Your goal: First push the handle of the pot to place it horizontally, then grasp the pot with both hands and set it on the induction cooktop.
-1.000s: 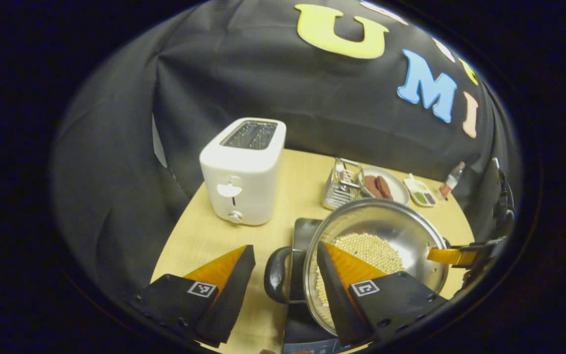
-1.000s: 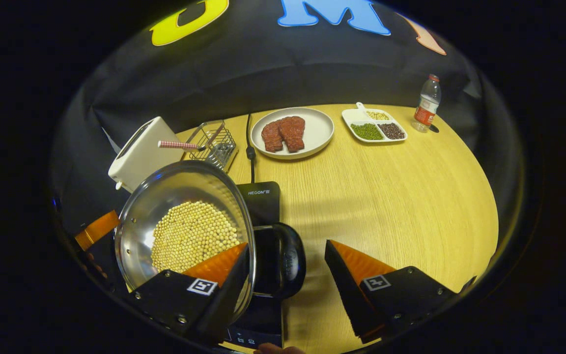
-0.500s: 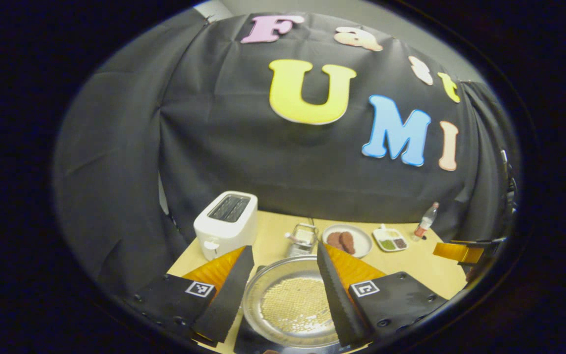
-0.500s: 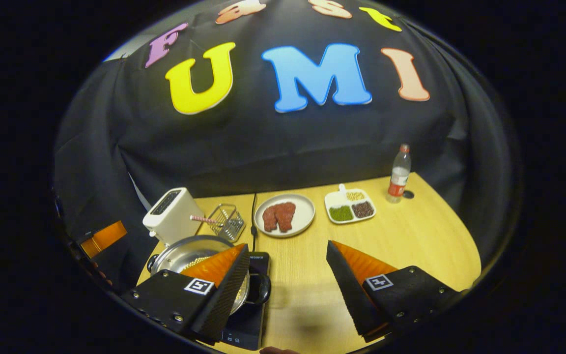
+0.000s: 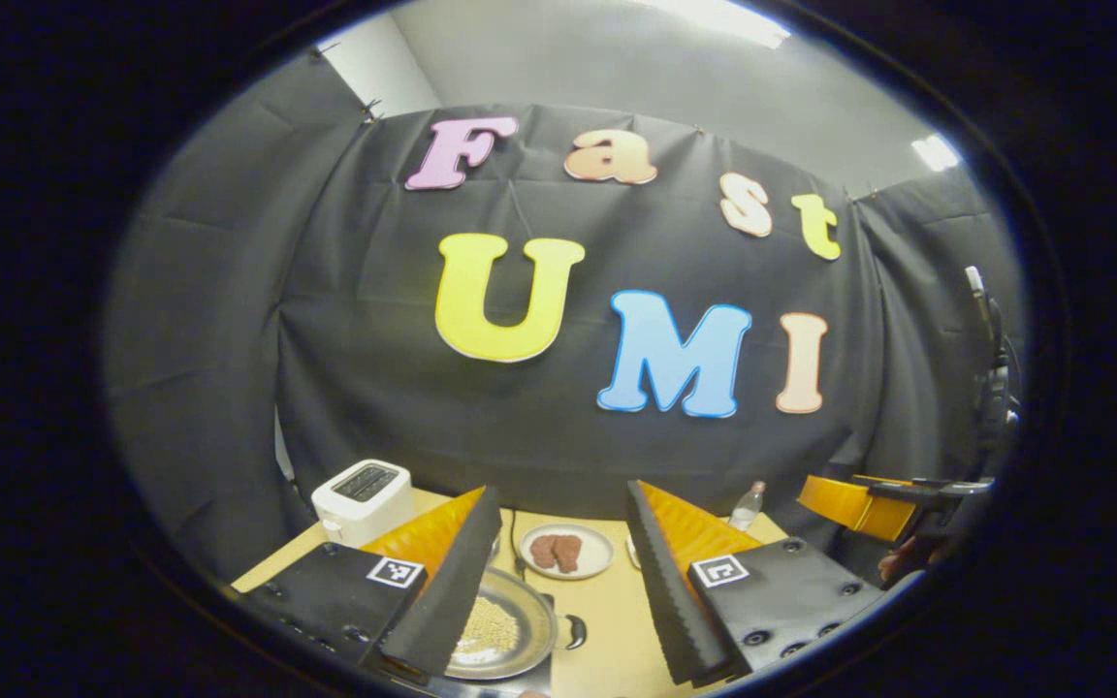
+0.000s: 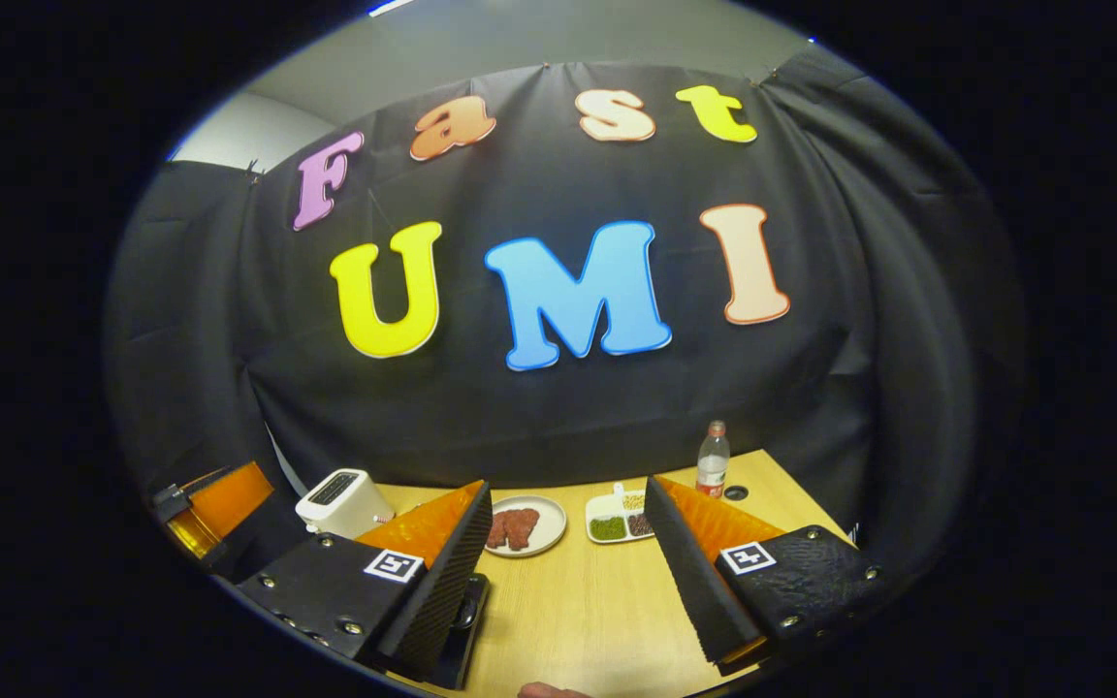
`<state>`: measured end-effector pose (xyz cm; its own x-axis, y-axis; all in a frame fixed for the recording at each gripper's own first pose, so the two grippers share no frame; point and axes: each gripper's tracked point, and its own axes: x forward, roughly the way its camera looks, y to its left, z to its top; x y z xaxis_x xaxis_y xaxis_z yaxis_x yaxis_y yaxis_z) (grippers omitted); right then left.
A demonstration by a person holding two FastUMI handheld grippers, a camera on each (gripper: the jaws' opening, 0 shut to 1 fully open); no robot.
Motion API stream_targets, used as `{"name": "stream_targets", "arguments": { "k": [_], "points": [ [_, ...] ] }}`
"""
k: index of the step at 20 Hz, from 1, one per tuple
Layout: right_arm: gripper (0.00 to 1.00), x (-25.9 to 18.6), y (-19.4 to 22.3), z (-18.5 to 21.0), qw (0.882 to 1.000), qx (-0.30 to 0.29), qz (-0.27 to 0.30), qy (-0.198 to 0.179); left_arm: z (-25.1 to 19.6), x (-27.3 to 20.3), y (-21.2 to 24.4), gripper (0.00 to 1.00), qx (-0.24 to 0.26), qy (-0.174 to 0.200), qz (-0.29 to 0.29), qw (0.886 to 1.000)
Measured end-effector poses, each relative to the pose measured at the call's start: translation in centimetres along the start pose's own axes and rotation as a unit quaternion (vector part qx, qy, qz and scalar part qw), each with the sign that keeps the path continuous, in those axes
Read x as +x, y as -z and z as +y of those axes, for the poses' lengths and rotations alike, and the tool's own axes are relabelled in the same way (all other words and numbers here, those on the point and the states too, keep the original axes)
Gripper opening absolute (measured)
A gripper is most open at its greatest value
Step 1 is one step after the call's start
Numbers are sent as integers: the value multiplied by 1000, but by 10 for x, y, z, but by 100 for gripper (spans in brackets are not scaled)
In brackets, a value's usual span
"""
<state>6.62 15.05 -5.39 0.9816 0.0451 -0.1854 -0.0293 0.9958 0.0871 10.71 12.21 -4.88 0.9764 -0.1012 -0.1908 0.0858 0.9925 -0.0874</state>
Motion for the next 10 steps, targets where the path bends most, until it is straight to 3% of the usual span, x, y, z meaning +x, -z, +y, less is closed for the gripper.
{"name": "stream_targets", "arguments": {
  "k": [5, 10],
  "points": [
    [95, -31, -41, -43, 999, -7, -43, 6, -44, -27, -42, 86, 1, -9, -44, 999],
    [96, -41, -47, -67, 999, 1, -50, -8, -65, -50, -50, 87, 7, -31, -59, 998]
  ]
}}
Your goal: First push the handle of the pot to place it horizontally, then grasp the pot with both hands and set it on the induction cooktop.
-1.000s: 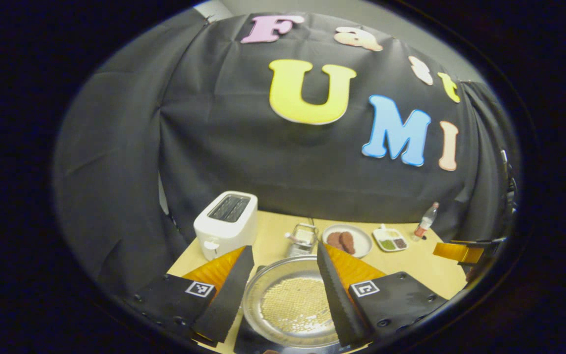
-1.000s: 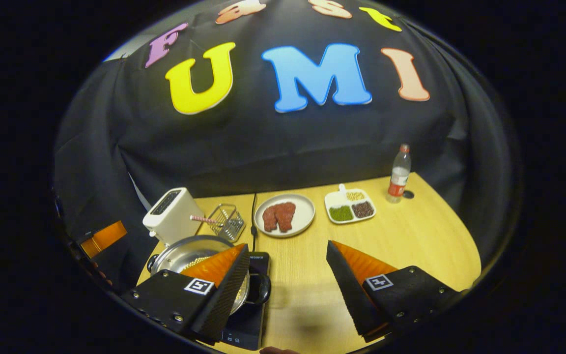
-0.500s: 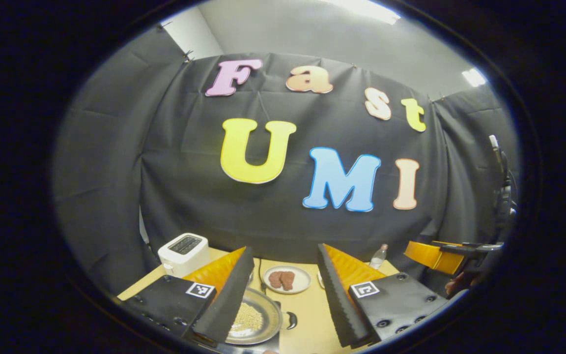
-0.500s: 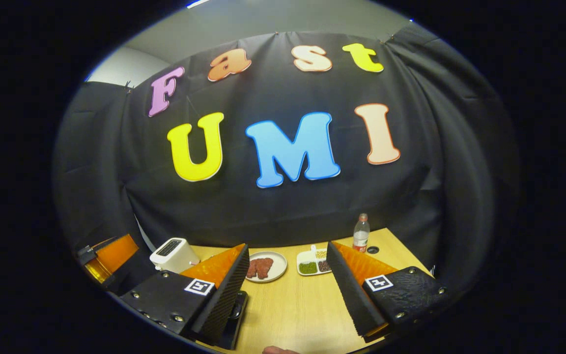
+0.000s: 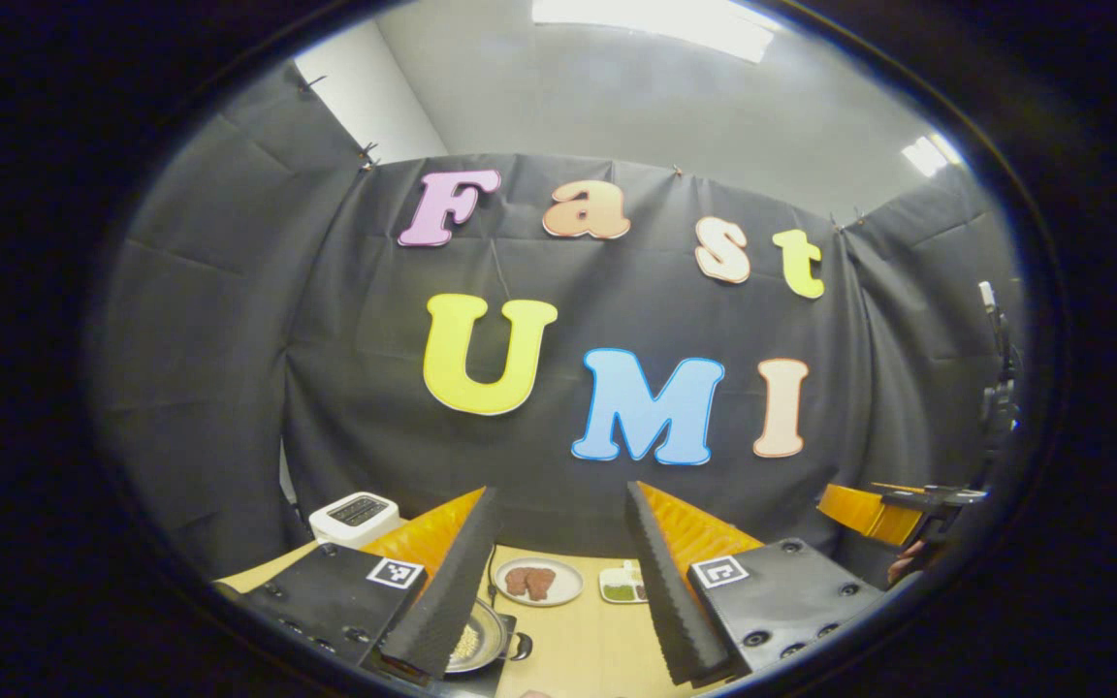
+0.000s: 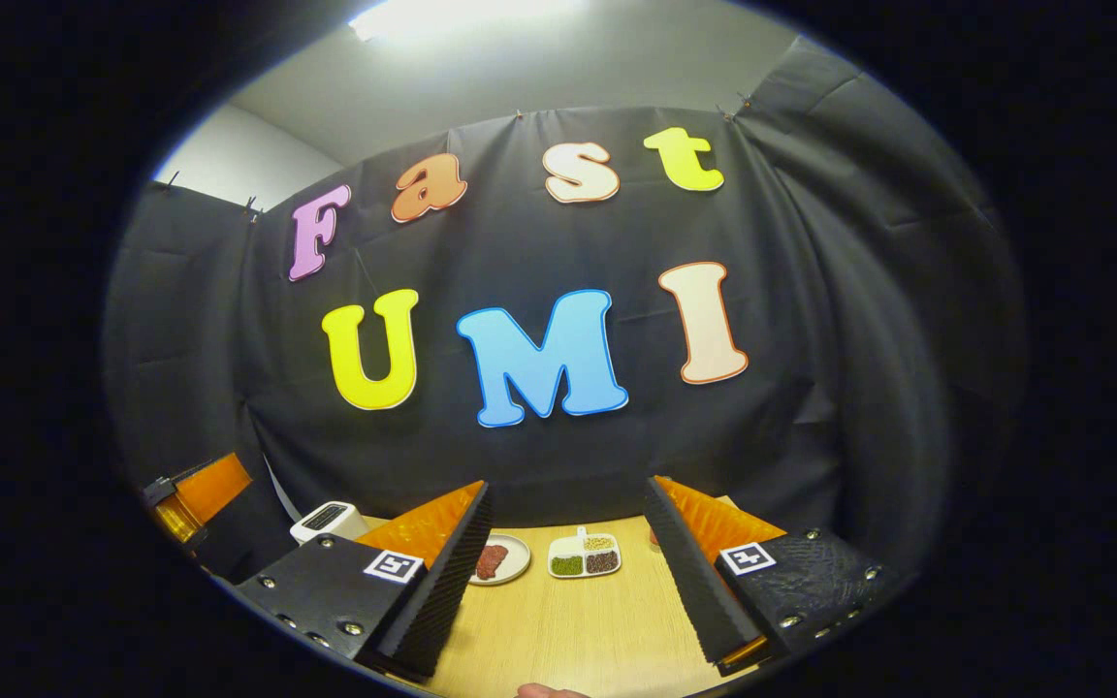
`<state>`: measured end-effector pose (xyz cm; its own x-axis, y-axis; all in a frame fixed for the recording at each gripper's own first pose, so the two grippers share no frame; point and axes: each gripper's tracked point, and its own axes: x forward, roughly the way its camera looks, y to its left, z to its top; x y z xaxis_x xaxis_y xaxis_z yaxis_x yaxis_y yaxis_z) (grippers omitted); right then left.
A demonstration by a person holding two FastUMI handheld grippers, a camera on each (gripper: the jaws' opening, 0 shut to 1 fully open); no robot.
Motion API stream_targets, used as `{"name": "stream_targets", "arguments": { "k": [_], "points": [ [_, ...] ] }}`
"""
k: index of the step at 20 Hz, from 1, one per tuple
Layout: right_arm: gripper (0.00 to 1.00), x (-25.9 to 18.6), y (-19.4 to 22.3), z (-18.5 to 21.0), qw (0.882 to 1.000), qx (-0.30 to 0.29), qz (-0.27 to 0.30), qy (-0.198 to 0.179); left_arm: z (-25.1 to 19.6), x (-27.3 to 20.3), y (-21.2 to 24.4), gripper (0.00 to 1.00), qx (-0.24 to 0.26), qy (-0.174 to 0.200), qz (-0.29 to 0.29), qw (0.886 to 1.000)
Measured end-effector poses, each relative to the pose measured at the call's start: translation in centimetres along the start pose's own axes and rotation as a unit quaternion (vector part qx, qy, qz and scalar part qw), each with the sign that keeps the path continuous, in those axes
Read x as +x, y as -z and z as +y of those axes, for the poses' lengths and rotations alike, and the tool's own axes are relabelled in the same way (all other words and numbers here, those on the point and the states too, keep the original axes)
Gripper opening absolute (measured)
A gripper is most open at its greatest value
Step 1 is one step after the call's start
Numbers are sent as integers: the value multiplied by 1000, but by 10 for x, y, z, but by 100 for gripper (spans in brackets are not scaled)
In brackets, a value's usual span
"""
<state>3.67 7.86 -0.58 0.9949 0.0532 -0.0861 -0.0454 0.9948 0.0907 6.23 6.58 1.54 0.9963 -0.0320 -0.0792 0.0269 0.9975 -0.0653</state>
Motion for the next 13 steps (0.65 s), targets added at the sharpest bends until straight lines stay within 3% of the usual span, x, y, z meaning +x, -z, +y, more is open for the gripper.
{"name": "stream_targets", "arguments": {
  "k": [6, 12, 13],
  "points": [
    [96, -6, 0, -13, 1000, 0, 3, -26, -27, -29, -2, 84, 12, -13, -8, 1000],
    [95, -30, -9, -28, 1000, -7, -9, 1, -47, -37, -2, 84, 0, 18, -17, 1000],
    [87, -36, -11, -27, 1000, -6, -11, 6, -50, -40, -2, 84, -4, 26, -16, 1000]
  ]
}}
